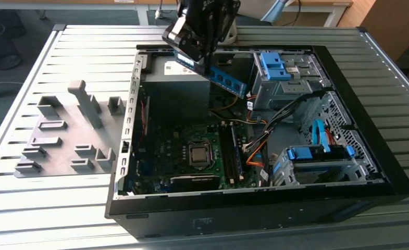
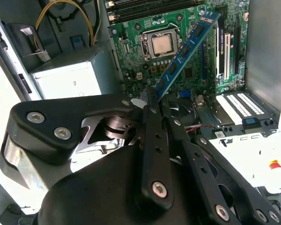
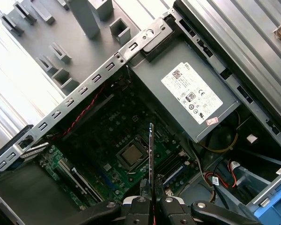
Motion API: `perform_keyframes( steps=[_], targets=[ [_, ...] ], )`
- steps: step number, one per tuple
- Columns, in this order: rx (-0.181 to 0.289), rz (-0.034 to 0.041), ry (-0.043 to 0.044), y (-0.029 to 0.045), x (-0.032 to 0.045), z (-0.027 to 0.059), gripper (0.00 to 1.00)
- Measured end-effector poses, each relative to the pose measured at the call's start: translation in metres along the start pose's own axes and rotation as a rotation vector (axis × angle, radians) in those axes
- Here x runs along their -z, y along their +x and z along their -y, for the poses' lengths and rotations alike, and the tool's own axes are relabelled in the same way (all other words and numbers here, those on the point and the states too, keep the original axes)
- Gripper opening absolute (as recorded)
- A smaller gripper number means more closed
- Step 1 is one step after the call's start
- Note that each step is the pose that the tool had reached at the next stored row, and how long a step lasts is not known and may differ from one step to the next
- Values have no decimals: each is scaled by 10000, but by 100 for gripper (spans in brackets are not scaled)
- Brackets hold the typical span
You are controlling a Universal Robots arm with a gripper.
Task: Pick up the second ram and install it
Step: 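Insert the second ram into the second slot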
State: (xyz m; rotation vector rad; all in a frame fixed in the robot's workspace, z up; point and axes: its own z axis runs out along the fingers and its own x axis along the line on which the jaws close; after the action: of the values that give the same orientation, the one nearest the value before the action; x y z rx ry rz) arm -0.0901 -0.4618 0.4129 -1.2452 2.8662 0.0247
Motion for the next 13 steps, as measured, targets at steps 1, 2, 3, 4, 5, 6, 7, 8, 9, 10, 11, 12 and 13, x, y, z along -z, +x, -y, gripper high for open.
perform_keyframes(
  steps=[1, 2, 3, 4, 5, 6, 7, 8, 9, 10, 11, 12, 13],
  targets=[
    [-64, 1, 1, 0, 0, 0, 14],
    [-140, 2, 3, 0, 0, 0, 14],
    [-235, 3, 4, 0, -1, 0, 14],
    [-345, 3, 7, 0, -1, 0, 14],
    [-473, 5, 9, 0, -2, 0, 14],
    [-613, 6, 13, -1, -3, -1, 14],
    [-762, 7, 16, -1, -4, -1, 14],
    [-931, 8, 20, -1, -6, -1, 14],
    [-1106, 9, 24, -1, -7, -1, 14],
    [-1297, 11, 28, -1, -9, -1, 14],
    [-1472, 11, 31, -1, -11, -1, 14],
    [-1650, 12, 35, -1, -13, -1, 14],
    [-1832, 14, 39, -1, -16, -1, 14]
  ],
)
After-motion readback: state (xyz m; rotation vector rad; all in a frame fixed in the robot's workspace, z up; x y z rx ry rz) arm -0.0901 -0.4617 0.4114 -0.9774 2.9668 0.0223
